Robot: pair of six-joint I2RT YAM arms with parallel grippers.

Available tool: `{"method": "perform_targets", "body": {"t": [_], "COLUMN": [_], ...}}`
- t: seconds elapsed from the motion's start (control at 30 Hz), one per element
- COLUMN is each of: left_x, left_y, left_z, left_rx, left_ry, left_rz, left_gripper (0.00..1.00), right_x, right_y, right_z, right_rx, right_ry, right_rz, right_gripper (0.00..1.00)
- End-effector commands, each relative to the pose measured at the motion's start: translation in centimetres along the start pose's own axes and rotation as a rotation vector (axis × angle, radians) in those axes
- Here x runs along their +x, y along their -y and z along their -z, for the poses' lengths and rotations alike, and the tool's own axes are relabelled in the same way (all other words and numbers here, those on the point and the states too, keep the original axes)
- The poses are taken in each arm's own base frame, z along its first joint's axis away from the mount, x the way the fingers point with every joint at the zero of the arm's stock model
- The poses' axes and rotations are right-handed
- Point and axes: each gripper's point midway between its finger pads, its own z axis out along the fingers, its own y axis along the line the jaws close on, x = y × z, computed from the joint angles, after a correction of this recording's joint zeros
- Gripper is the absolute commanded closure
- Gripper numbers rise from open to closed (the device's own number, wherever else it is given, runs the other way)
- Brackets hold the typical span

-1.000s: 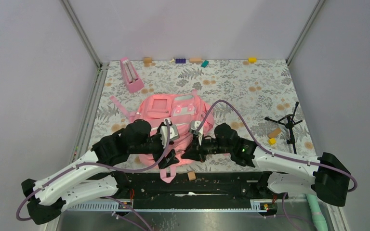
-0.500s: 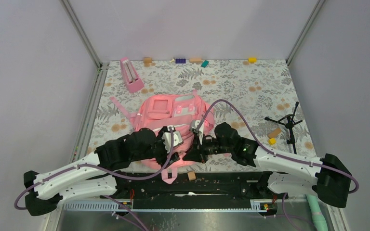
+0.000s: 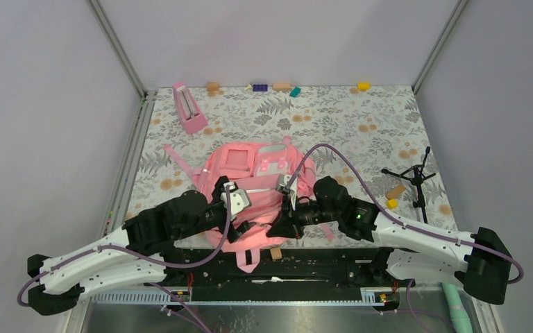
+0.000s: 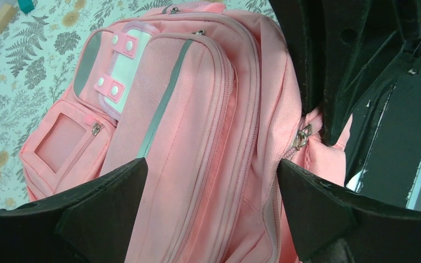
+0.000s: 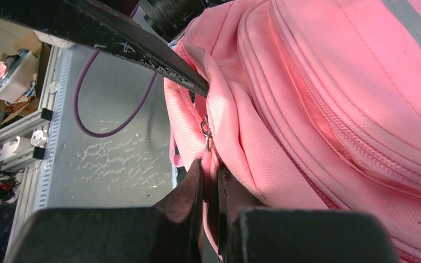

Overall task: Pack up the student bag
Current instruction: Zip the student bag at the center of the board.

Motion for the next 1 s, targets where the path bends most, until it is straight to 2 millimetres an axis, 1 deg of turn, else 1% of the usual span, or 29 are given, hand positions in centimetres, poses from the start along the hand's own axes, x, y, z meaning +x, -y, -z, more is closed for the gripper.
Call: {"method": "perform_targets", "body": {"t": [0.0, 0.07, 0.17, 0.33, 0.4, 0.77, 0.8, 0.87, 0.9, 0.97], "left_x": [-1.2, -1.8, -2.1, -0.3, 0.2, 0.5, 0.6, 1.2, 1.4, 1.8], "left_y": [-2.2, -1.8, -0.2, 0.9, 1.3, 3.4, 3.4, 3.7, 3.9, 4.3], "left_z": [0.0, 0.0, -0.1, -0.8, -1.0, -1.4, -1.5, -1.7, -1.8, -2.2], "left_rx": [-0.123, -0.1, -0.014, 0.035, 0.049, 0.128, 0.128, 0.141, 0.151, 0.166], "left_ry": [0.016, 0.029, 0.05, -0.036, -0.053, -0.071, -0.076, -0.09, -0.098, -0.124], "left_rz": [-0.086, -0.095, -0.095, -0.115, -0.117, -0.114, -0.115, -0.117, -0.115, -0.112], "left_gripper": [0.06, 0.06, 0.06, 0.06, 0.07, 0.04, 0.05, 0.13, 0.2, 0.39], "right_x": [-6.5, -6.5, -6.6, -6.9, -6.9, -6.9, -6.8, -6.9, -6.9, -7.0], "right_y": [-5.7, -5.6, -5.2, -4.9, -4.8, -4.4, -4.4, -4.5, -4.5, -4.6], "right_z": [1.3, 1.2, 1.1, 1.1, 1.1, 1.1, 1.1, 1.1, 1.1, 1.2], "right_rx": [-0.198, -0.195, -0.176, -0.154, -0.147, -0.125, -0.124, -0.128, -0.129, -0.131], "right_ry": [0.177, 0.18, 0.185, 0.198, 0.2, 0.208, 0.207, 0.21, 0.212, 0.215], "right_rz": [0.093, 0.09, 0.084, 0.069, 0.067, 0.051, 0.047, 0.044, 0.042, 0.041], "right_gripper": [0.98, 0.98, 0.99, 0.99, 0.99, 0.99, 0.99, 0.99, 0.99, 0.99]}}
